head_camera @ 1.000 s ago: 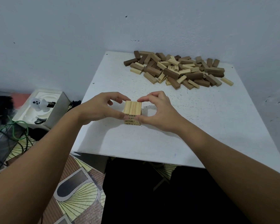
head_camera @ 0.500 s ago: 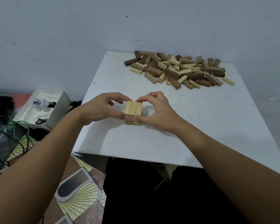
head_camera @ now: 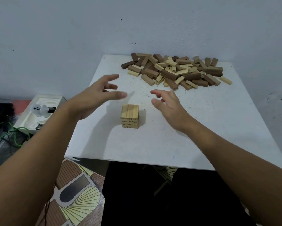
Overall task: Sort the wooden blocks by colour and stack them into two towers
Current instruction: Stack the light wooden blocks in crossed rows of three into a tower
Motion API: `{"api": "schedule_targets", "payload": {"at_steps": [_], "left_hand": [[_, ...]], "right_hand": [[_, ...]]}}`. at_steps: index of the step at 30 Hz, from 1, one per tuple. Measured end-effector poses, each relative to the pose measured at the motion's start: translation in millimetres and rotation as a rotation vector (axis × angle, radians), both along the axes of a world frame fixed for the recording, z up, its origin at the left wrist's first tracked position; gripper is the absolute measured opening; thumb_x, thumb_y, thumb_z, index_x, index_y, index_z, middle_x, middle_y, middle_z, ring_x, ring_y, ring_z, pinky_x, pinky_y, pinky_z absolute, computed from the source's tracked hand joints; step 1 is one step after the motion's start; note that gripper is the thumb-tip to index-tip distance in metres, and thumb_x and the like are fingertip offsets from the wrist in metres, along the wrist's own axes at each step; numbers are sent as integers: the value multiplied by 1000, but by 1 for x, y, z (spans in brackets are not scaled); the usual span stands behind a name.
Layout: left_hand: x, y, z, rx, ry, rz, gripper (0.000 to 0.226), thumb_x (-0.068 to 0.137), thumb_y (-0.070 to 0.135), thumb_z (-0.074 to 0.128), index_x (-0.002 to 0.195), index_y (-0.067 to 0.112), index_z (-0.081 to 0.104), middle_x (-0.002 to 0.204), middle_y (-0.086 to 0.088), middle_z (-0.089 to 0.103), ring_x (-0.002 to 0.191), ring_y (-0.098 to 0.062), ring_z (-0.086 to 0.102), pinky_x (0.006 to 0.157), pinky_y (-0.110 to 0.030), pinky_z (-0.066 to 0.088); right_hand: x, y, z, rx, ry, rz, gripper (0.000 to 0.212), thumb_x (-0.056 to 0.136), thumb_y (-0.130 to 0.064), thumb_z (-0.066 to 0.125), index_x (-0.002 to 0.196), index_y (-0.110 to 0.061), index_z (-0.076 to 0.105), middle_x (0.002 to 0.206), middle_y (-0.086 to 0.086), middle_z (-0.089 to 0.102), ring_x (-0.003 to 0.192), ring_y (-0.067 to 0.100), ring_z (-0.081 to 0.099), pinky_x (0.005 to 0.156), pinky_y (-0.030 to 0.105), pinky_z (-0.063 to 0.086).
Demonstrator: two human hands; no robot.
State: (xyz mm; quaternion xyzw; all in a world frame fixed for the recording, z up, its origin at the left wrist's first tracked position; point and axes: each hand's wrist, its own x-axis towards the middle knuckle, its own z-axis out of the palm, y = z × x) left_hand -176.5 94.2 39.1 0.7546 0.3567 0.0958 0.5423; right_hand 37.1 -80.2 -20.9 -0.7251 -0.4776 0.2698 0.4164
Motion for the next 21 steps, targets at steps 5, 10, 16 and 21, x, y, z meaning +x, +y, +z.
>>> {"api": "schedule_targets", "payload": {"at_steps": [5,10,16,21], "left_hand": [[62,-18,24,297,-47,82,34,97,40,71,129,34,63,120,8,62,89,-5,57,72,-24,44],[148,-51,12,415,13,1,32,101,28,64,132,28,63,113,4,60,104,-15,60,79,-29,51],[229,-79,-61,525,286,1,51,105,35,50,155,36,41,153,-19,38,144,-39,29,115,-52,37],[248,-90,-98,671,309,138,72,98,51,56,161,34,26,139,-14,31,127,-34,32,110,-44,36]], "right_hand": [[50,-15,-3,-37,-227,-130,39,102,-38,57,141,-36,53,131,-4,44,129,16,39,107,37,39],[102,-29,-9,-148,-398,-214,44,100,-33,59,143,-35,52,138,5,45,132,28,37,99,33,31],[145,-38,-15,-254,-466,-196,52,102,-30,55,153,-34,43,145,9,40,135,34,34,107,41,34],[169,-33,-18,-273,-422,-156,59,103,-28,53,157,-38,33,153,10,34,139,35,30,114,45,30]]}}
